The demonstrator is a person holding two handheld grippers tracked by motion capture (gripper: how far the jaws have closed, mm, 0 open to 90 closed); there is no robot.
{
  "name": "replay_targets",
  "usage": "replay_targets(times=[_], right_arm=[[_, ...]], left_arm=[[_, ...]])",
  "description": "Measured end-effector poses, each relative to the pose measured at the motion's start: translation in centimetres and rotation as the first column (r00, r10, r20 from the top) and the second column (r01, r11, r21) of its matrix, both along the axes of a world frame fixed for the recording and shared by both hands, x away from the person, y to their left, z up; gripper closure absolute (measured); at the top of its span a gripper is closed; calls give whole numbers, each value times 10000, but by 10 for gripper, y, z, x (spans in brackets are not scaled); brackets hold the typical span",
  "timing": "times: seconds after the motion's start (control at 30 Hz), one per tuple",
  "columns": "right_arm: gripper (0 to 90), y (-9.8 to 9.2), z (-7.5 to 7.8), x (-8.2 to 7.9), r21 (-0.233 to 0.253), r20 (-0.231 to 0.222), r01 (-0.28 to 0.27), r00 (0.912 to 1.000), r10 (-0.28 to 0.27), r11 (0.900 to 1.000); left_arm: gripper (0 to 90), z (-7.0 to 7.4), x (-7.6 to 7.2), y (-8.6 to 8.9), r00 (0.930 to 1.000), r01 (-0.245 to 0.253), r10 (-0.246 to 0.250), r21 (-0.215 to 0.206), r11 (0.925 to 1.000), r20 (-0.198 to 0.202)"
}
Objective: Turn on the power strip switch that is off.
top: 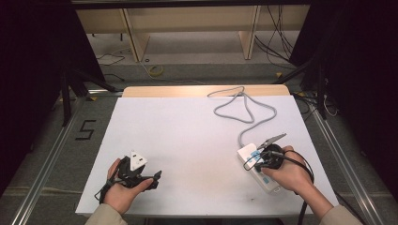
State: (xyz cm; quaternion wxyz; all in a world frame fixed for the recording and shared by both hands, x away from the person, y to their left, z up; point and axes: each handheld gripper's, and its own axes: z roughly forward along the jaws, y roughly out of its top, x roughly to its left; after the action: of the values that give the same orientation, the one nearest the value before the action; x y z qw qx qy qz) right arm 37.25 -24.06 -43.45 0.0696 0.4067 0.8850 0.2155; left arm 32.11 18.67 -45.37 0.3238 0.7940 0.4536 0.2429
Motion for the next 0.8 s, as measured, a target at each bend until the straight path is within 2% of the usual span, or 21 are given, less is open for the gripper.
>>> replay_targets(times=[0.4,0.8], right_arm=[[900,-2,0,-1,92,163,5,9999,-6,10000],[900,-10,5,-1,388,652,191,9976,-216,9991]], left_arm=[[143,0,0,0,10000,36,-36,37,10000,-6],[145,0,0,-1,10000,44,-44,30,10000,-29]])
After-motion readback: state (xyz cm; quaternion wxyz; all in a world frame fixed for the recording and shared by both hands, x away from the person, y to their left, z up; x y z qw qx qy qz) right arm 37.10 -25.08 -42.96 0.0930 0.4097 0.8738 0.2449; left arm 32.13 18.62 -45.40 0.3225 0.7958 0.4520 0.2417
